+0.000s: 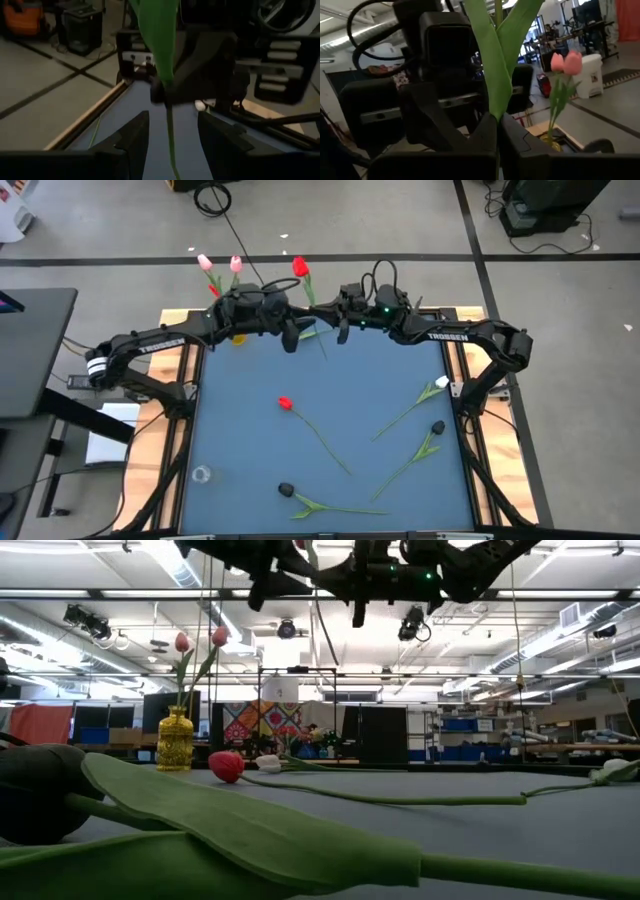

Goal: Sort flowers into vase by color
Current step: Put the top red flower into the yellow vase

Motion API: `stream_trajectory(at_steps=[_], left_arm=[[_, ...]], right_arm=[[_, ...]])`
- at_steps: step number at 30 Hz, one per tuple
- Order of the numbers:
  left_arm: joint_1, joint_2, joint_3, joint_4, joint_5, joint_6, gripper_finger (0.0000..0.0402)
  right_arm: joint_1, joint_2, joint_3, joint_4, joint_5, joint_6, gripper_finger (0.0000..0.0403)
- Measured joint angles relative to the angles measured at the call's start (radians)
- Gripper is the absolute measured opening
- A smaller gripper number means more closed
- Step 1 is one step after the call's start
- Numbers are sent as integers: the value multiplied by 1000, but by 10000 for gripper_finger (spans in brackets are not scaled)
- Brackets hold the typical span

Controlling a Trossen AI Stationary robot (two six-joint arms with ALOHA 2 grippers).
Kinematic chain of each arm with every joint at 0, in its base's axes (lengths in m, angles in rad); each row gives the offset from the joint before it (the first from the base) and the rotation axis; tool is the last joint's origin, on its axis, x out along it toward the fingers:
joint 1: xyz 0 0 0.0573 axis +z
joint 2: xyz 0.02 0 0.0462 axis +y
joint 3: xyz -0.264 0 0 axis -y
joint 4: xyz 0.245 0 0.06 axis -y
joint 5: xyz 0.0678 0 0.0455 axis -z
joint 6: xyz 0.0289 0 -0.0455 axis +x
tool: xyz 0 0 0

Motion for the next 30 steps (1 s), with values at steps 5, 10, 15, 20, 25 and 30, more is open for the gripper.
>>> stream_trajectory(at_steps=[5, 10, 15, 20, 25, 30], left_arm=[[7, 15, 0, 19, 0, 12, 169], [7, 14, 0, 31, 0, 30, 111], [5, 14, 0, 51, 8, 61, 21], [6, 14, 0, 66, 5, 72, 8], [14, -27, 0, -54, -98, 60, 3], [45, -110, 0, -273, -314, 120, 2]], right_arm=[[3, 0, 13, 18, -7, -3, 7], [3, 0, 13, 41, -16, 2, 7], [2, 0, 13, 37, -37, 1, 10], [1, 0, 13, 41, -19, 10, 26], [-49, -23, 13, -2, 9, 41, 76], [-127, -115, 13, -140, 25, 18, 119]])
